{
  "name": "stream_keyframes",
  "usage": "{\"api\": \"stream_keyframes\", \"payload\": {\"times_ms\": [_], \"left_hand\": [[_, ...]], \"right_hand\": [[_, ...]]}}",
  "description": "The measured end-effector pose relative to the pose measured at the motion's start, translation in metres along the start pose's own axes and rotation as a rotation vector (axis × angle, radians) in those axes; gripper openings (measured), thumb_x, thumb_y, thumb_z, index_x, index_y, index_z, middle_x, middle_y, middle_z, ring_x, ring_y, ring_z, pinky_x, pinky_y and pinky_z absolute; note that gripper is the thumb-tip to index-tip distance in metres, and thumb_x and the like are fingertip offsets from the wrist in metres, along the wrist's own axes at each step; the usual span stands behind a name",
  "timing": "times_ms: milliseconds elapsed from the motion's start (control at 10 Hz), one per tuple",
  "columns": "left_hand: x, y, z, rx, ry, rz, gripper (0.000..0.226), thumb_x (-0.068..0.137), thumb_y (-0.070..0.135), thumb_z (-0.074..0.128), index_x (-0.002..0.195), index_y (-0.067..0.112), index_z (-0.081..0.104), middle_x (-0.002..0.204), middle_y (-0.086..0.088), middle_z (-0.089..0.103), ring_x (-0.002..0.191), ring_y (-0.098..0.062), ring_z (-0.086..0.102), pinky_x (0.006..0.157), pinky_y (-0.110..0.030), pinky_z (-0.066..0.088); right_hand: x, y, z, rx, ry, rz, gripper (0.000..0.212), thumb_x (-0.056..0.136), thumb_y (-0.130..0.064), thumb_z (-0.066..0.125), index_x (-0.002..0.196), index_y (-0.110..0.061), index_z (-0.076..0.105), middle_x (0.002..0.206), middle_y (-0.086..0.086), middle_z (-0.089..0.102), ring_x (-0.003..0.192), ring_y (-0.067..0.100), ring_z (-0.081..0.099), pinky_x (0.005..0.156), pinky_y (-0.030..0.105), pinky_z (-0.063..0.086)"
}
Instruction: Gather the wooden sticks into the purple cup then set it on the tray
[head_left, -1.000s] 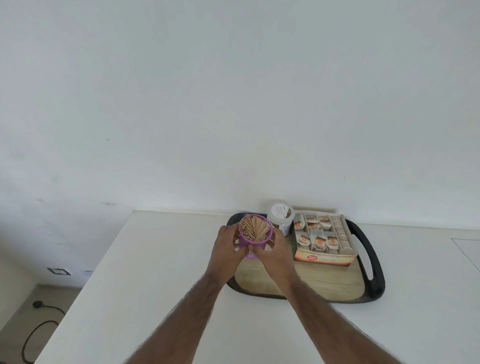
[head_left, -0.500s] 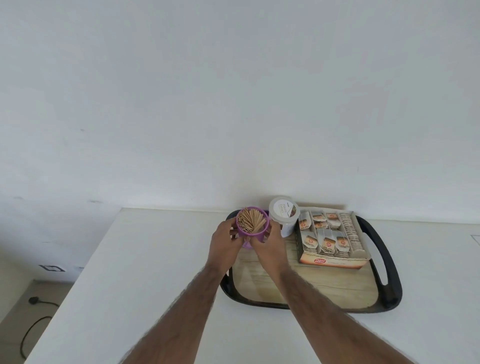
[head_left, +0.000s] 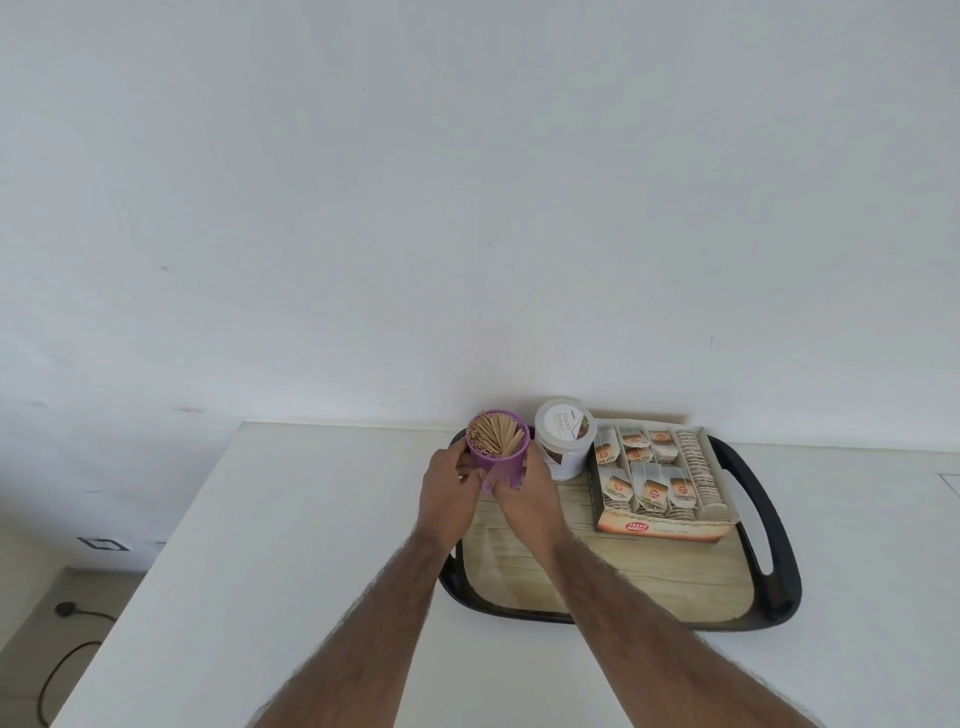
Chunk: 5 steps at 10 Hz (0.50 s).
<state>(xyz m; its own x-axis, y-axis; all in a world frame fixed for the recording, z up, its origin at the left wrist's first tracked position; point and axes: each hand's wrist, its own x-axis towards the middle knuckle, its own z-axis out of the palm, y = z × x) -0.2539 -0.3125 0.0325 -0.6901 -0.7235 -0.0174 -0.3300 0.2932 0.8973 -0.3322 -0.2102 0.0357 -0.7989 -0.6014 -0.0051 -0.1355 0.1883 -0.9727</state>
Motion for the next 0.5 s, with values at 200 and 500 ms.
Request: {"api": "stream_keyframes", "payload": {"times_ms": [200, 500], "left_hand": [[-0.015, 0.007, -0.005, -0.038, 0.012, -0.028, 0.058, 0.095, 0.005, 0.053, 0.147, 0.03, 0.05, 0.129, 0.01, 0.058, 0.112, -0.004, 0.059, 0.09, -0.013, 0.044], [-0.052, 0.043, -0.03, 0.082, 0.09, -0.018, 0.052, 0.102, 0.009, 0.049, 0.153, 0.018, 0.042, 0.153, -0.001, 0.047, 0.136, -0.015, 0.047, 0.105, -0.023, 0.033]], "right_hand": [[-0.015, -0.009, -0.006, -0.018, -0.028, -0.051, 0.056, 0.084, -0.018, 0.076, 0.135, -0.029, 0.054, 0.121, -0.016, 0.066, 0.111, -0.002, 0.062, 0.092, 0.018, 0.053], [-0.058, -0.032, -0.058, -0.287, -0.09, -0.04, 0.06, 0.085, -0.018, 0.066, 0.143, -0.023, 0.05, 0.133, -0.005, 0.054, 0.117, -0.014, 0.046, 0.093, 0.006, 0.031]]}}
